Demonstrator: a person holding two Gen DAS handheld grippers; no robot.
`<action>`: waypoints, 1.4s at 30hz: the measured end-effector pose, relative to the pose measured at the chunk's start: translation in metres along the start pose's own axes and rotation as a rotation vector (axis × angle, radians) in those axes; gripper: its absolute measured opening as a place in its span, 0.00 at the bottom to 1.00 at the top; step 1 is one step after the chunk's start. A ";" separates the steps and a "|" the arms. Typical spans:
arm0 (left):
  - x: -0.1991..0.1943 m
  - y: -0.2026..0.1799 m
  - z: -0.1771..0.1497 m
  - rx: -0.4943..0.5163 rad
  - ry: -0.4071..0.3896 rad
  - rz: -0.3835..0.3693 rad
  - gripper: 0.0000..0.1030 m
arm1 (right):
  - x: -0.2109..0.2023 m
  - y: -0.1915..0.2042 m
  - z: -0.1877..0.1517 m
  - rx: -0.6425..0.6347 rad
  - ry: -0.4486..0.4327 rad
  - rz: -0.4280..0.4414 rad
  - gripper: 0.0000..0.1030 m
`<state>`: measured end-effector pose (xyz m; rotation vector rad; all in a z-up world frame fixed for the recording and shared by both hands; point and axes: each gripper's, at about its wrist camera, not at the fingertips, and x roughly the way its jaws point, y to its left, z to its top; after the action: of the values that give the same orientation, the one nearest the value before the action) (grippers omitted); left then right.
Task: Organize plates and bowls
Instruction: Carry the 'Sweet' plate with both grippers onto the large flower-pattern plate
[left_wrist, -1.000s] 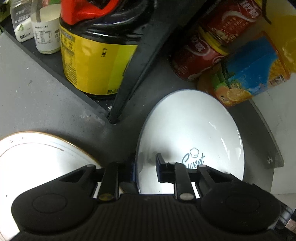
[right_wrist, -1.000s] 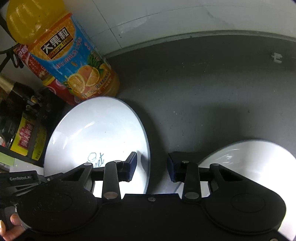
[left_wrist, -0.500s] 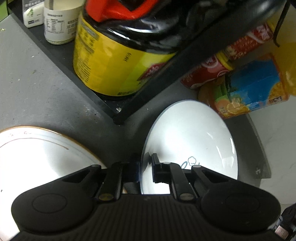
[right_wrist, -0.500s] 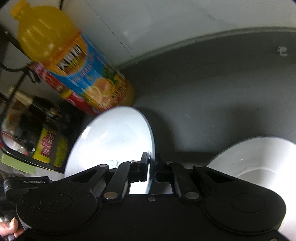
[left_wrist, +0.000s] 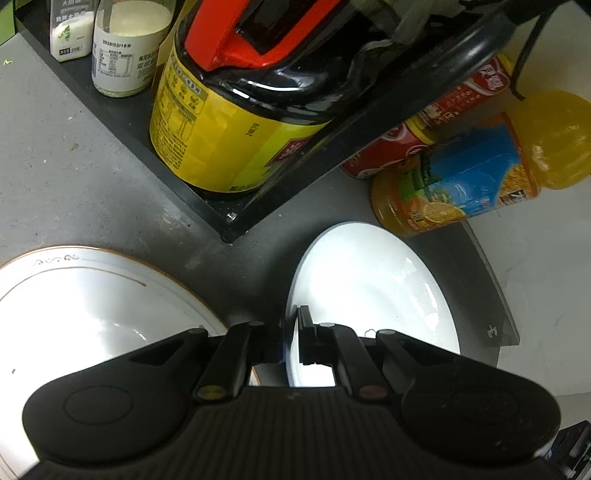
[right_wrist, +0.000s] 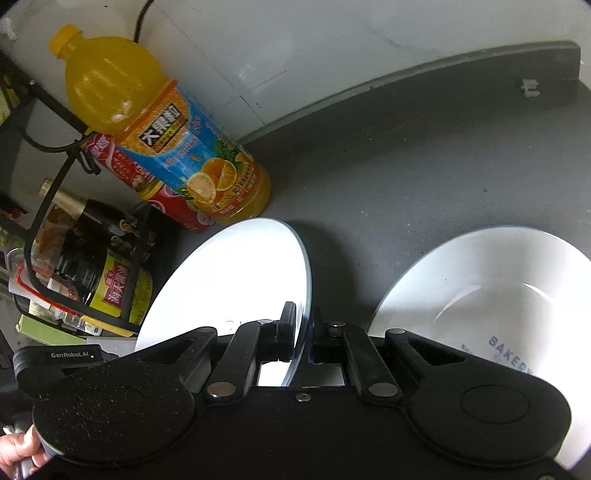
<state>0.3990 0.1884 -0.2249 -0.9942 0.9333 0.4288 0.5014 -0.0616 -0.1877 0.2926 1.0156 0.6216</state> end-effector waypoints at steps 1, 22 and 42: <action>-0.003 0.001 0.000 0.001 0.000 -0.004 0.05 | -0.003 0.002 -0.002 0.003 -0.005 0.002 0.06; -0.073 0.033 -0.016 0.104 0.017 -0.054 0.05 | -0.054 0.035 -0.076 0.067 -0.102 -0.004 0.07; -0.102 0.086 -0.024 0.172 0.072 -0.052 0.05 | -0.062 0.072 -0.144 0.120 -0.124 -0.030 0.07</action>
<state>0.2720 0.2212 -0.1908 -0.8789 0.9904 0.2656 0.3293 -0.0498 -0.1810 0.4153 0.9378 0.5098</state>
